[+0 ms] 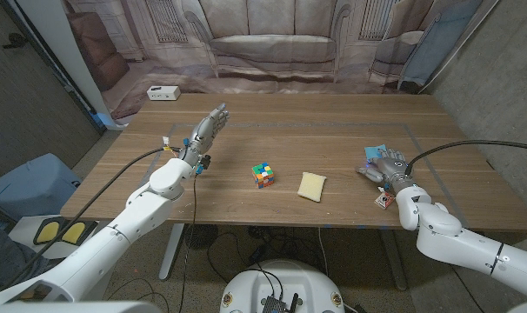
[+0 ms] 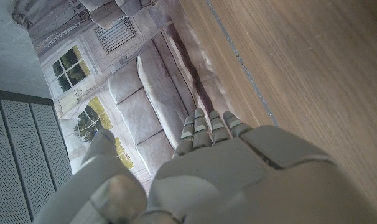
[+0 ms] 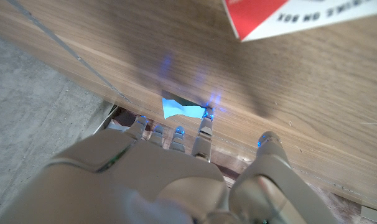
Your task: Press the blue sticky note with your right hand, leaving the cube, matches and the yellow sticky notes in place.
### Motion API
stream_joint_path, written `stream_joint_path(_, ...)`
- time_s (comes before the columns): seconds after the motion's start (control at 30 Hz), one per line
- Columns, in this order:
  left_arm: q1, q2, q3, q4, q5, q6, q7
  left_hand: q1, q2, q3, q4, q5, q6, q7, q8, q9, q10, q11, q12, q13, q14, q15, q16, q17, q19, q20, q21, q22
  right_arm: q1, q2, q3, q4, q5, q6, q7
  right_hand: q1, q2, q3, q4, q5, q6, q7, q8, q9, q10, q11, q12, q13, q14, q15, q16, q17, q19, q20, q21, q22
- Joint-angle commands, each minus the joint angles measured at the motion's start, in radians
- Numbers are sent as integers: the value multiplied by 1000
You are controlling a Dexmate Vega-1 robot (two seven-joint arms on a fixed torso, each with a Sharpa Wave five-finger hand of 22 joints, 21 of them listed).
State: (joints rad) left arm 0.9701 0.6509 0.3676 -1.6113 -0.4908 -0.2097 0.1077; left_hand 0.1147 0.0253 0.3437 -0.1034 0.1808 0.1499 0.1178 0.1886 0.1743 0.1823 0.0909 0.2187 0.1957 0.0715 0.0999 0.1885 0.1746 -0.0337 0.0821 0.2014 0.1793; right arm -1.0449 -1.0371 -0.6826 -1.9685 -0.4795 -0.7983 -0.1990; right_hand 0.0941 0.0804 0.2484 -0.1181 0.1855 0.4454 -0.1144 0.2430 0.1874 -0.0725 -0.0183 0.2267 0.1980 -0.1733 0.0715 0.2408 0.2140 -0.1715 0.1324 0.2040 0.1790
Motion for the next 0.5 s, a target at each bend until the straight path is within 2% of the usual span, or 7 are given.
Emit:
stream_joint_path(0.03,0,-1,1,-4,2,5,4,2,9,3,-7,0,9,2,0,4,0,1,-3,3,5,0,-2,4,5,2,-1,1,-14,-7,16,-14,-6,5,-18,9,0,8,1,4,368,-7,61,16,8,1,1,1,-127,-3,5,1,-164,1,4,3)
stream_joint_path(0.5,0,-2,3,-8,5,8,7,2,10,3,-9,0,11,3,0,4,2,-3,-2,3,5,1,-2,4,5,2,-2,1,-28,-10,39,-24,-5,30,-40,13,-4,10,-3,3,375,7,69,27,13,12,-1,3,-117,-3,8,2,-155,13,7,3)
